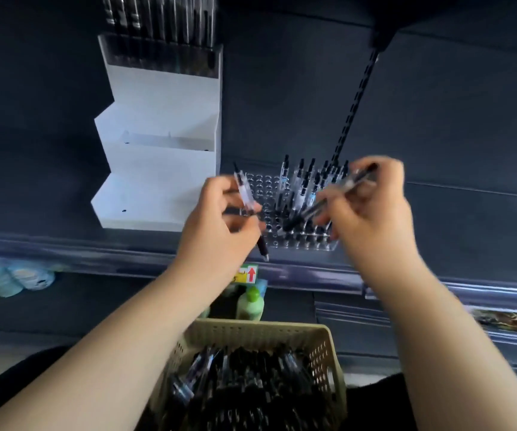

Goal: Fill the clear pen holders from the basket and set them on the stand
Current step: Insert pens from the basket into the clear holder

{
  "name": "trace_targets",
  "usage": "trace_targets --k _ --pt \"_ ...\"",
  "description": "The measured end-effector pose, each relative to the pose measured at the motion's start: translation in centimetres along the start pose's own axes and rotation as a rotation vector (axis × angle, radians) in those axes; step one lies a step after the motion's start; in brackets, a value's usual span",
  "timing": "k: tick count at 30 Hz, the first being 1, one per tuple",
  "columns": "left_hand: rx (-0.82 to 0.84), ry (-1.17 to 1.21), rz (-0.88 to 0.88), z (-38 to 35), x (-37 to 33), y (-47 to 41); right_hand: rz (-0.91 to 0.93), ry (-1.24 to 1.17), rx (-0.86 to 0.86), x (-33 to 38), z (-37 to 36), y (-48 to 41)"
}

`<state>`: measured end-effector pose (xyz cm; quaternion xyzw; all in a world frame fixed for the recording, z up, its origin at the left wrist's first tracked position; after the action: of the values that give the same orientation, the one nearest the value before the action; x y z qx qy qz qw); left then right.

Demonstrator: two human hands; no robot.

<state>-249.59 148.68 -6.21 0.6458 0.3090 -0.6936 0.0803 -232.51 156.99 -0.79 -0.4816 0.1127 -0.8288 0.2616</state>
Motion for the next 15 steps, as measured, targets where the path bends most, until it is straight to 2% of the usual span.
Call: trace_targets --k 4,9,15 --pt "0.026 0.033 -0.055 -1.2 -1.1 -4.7 0.081 -0.038 0.012 1.8 -0.2 -4.8" --pt "0.060 -0.037 -0.088 -2.3 0.4 -6.8 0.095 0.029 -0.072 0.4 -1.3 -6.5" --pt "0.021 0.002 -0.058 -1.3 1.6 -7.7 0.109 0.134 -0.019 -1.1 -2.2 -7.3"
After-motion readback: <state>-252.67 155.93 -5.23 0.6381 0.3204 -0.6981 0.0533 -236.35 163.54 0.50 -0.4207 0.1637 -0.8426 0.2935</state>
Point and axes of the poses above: each hand's wrist, its own y-axis away from the middle knuckle, its own z-axis out of the back of the hand, x = y × z, the point moved 10 cm from there along -y, towards the middle knuckle, and after that the axes turned 12 degrees about y, right-handed, at the moved point
